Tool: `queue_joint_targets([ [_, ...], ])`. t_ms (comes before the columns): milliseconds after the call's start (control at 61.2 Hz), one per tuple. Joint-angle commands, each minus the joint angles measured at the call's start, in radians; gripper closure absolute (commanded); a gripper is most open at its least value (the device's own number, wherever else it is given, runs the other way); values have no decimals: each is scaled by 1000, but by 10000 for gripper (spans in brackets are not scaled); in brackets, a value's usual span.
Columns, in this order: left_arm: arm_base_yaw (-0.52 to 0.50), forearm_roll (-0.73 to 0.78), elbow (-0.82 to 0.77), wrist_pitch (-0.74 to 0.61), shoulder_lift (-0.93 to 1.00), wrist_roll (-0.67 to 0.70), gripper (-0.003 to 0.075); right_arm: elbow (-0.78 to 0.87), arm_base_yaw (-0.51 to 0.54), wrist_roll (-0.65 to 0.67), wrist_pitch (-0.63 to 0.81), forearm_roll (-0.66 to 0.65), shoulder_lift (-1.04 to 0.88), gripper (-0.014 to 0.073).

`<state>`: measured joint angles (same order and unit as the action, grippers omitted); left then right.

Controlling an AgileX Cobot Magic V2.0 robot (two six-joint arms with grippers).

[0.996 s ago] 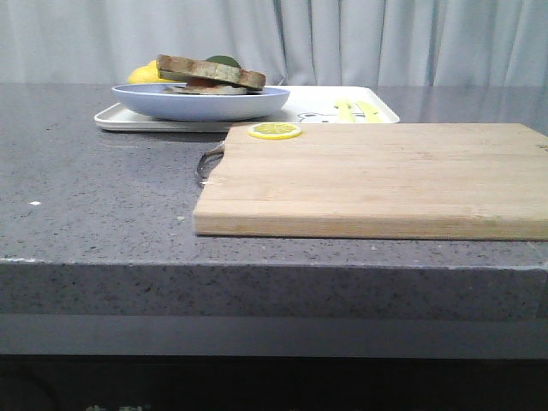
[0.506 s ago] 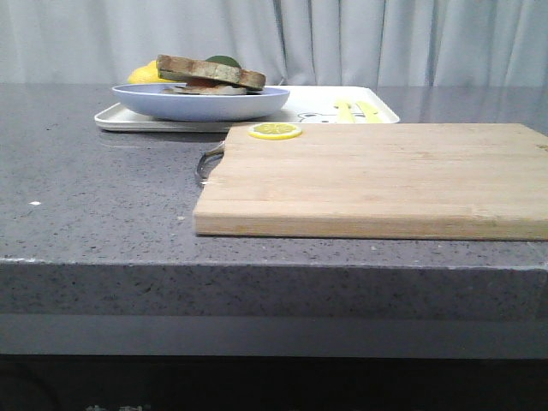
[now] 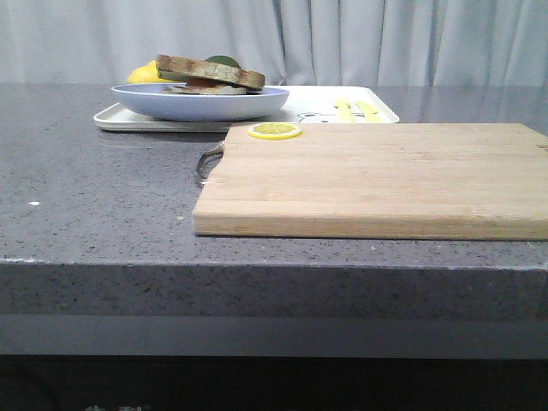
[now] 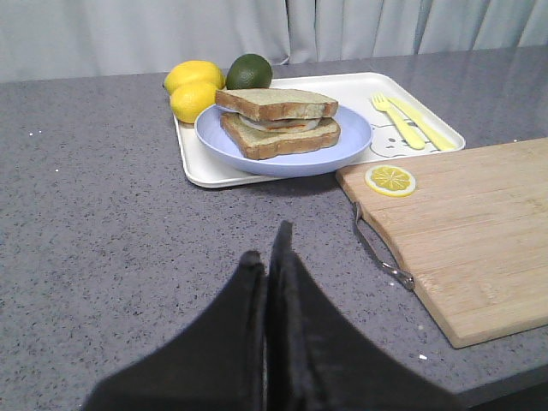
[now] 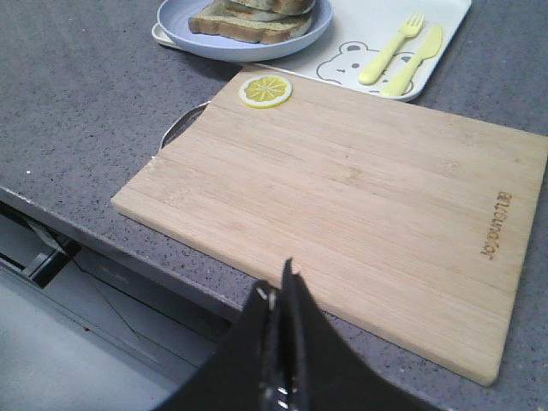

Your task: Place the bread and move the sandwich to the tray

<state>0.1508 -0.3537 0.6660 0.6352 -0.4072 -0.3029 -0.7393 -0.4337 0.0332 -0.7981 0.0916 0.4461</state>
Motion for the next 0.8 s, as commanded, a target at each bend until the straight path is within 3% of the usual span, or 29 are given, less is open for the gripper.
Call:
queue_joint_targets([
  [0,-14,-23,-15,-77,46,1,741,-23,3,-3,72,5,4,663],
  [163,-43,34,-87,-79,123,1,741,-23,3,-3,72,5,4,663],
  [278,-43,37,-145,-175,136,32,741,-23,3,-3,72,5,4,663],
  [392,-43,94,-228,-303,197,121,741,-23,3,-3,72,5,4,663],
  [555,-43,301,-355,-313,291,359,741,-23,3,-3,72,5,4,663],
  [784,-43,354,-554,-491,375,377,741,-23,3,-3,72,6,4,663],
])
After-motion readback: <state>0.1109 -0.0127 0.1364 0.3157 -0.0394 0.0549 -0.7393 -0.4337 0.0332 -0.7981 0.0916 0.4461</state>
